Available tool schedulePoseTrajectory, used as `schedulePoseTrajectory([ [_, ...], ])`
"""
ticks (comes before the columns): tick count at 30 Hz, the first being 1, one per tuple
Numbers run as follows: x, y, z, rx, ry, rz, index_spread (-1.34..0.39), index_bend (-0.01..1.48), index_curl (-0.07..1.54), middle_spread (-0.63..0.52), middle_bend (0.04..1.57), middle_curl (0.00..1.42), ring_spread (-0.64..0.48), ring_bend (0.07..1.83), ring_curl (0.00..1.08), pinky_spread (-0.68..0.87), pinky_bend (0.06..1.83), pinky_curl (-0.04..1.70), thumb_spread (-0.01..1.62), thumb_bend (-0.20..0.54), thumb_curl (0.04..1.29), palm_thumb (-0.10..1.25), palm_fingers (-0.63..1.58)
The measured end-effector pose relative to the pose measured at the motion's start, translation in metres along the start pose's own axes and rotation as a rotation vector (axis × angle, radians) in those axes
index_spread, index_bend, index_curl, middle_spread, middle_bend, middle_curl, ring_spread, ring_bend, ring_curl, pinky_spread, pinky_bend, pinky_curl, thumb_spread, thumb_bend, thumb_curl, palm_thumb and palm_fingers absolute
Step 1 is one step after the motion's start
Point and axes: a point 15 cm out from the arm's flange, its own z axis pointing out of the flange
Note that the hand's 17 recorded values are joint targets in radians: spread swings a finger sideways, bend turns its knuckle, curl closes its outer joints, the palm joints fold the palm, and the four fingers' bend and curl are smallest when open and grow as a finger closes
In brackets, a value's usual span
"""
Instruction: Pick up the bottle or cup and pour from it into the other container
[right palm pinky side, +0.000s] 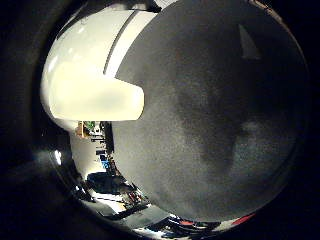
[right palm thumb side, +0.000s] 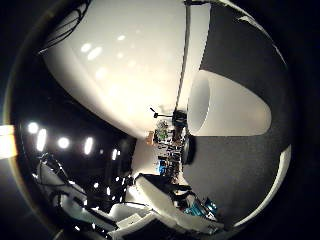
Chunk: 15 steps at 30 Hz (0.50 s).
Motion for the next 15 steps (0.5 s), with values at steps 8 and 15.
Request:
schedulePoseTrajectory([
  [8,-0.004,0.001,0.029,-0.040,-0.003,-0.008,-0.24,0.14,0.23,0.19,0.28,0.33,0.22,0.53,0.25,0.49,0.81,0.25,0.93,-0.031,0.29,0.33,0.00],
  [15,-0.007,0.006,0.051,-0.072,-0.005,-0.008,-0.24,0.14,0.23,0.19,0.27,0.33,0.22,0.54,0.25,0.49,0.80,0.25,0.93,-0.029,0.29,0.34,0.01],
])
